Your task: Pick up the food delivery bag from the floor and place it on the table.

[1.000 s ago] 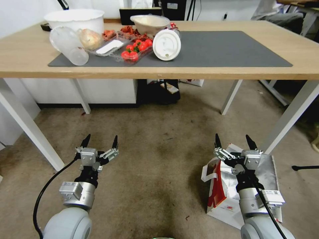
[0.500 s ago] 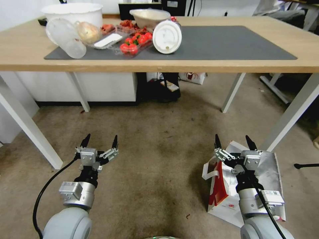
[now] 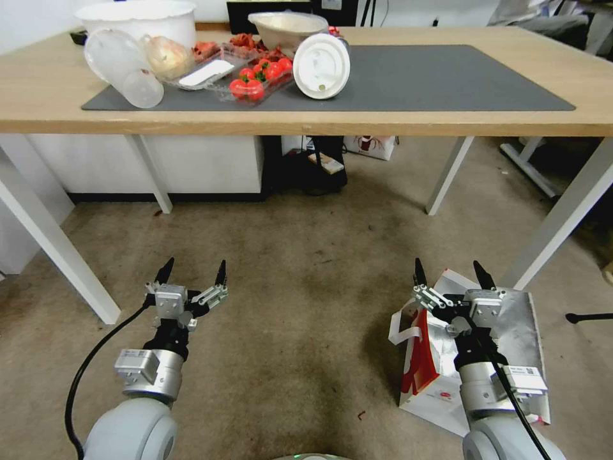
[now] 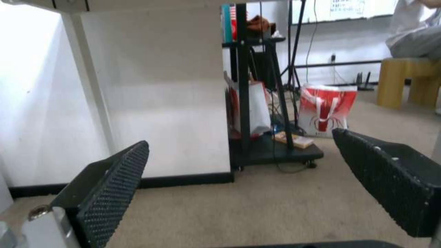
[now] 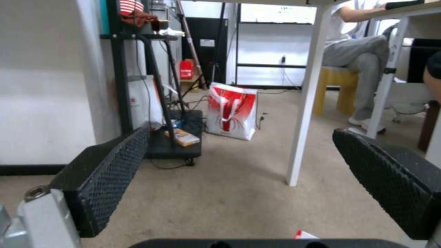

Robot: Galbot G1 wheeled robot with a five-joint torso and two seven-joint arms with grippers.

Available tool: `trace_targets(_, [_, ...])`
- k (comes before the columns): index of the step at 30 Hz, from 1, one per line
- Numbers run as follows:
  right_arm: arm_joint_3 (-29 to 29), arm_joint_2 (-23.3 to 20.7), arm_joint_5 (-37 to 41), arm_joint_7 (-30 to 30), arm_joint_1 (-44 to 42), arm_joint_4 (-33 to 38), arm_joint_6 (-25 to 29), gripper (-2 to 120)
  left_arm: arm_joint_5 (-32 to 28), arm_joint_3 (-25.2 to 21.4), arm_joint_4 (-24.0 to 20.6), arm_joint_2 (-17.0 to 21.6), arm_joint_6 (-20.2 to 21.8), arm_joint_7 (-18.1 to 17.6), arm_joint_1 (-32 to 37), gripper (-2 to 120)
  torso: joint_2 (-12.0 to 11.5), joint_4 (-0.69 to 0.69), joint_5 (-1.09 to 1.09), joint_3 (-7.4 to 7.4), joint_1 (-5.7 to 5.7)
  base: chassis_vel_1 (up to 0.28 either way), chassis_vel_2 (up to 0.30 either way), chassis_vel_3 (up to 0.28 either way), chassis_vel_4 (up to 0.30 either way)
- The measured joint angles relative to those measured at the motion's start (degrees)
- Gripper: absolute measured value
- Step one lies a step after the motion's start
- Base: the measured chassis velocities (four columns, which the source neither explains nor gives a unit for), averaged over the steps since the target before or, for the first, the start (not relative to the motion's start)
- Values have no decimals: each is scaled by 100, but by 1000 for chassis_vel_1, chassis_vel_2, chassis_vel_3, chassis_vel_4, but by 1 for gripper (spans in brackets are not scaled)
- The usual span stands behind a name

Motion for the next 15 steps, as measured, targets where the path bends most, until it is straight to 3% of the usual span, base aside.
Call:
trace_targets(12, [665, -145, 21, 74, 52, -425, 84, 100, -138, -34, 66, 40, -137, -45, 21, 100, 18, 0, 1, 0, 4, 0, 0, 0, 0])
trace_targets(15, [1217, -220, 244, 65, 74, -859, 226, 100, -140, -62, 126, 91, -116, -77, 12, 100, 25, 0, 2, 0, 6, 0, 0, 0, 0])
